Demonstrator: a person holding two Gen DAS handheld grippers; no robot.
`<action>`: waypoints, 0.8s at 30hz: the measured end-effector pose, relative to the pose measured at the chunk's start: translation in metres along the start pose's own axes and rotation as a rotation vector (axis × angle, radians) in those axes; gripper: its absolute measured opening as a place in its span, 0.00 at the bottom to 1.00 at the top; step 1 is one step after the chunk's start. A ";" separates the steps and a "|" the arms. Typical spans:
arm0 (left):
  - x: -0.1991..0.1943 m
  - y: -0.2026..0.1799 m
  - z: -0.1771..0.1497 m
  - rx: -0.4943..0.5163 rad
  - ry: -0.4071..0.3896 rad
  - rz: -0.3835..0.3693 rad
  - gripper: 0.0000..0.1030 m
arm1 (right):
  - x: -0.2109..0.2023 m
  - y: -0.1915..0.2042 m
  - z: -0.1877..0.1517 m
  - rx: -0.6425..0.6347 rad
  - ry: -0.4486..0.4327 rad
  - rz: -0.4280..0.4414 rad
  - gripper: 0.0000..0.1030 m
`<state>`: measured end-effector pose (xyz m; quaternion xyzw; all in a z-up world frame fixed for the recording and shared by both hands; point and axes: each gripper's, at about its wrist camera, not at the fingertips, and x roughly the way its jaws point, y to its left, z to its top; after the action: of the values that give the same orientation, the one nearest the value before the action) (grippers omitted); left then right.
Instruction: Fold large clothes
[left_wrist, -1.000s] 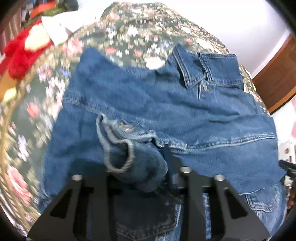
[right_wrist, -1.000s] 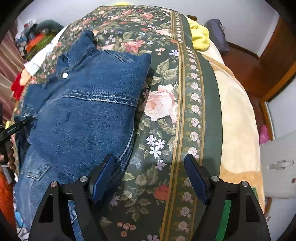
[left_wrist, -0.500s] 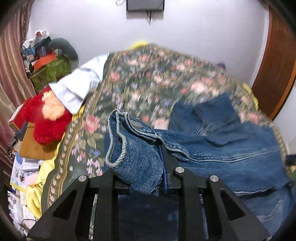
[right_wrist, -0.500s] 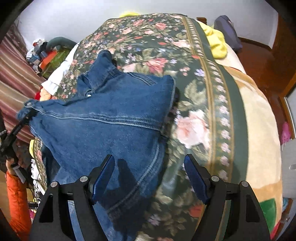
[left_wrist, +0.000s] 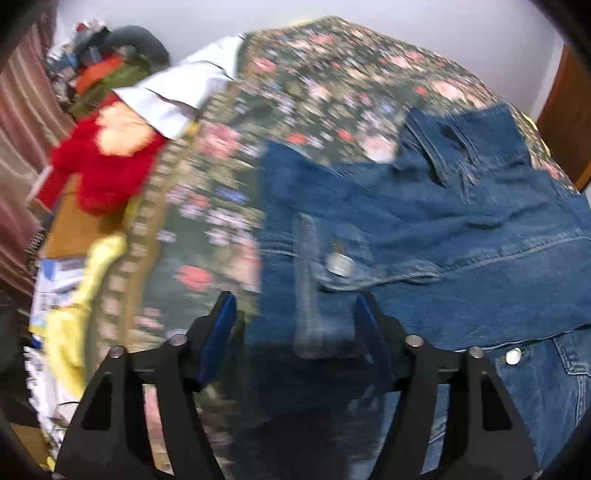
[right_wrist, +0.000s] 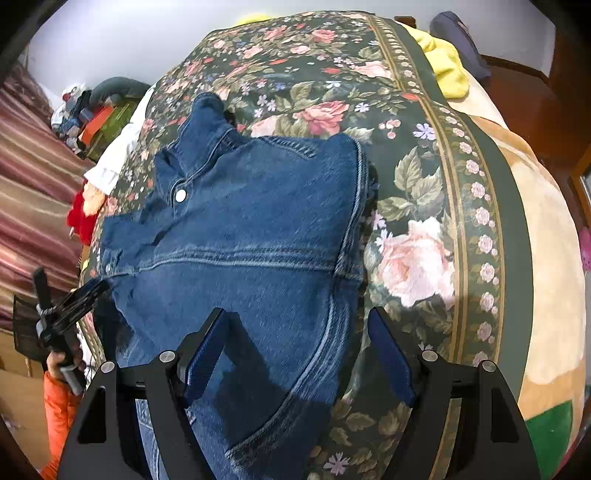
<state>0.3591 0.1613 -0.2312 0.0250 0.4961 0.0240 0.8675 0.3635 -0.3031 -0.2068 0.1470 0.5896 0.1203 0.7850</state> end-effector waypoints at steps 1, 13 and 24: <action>-0.005 0.008 0.002 -0.009 -0.010 0.003 0.73 | 0.000 -0.001 0.002 0.008 -0.003 0.000 0.74; 0.040 0.040 0.057 -0.147 0.056 -0.177 0.76 | 0.002 -0.016 0.043 0.096 -0.070 0.039 0.74; 0.089 0.006 0.080 -0.061 0.067 -0.144 0.19 | 0.049 -0.011 0.065 0.090 -0.044 0.093 0.44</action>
<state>0.4729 0.1719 -0.2668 -0.0378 0.5243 -0.0223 0.8504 0.4395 -0.3016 -0.2380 0.2119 0.5694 0.1268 0.7841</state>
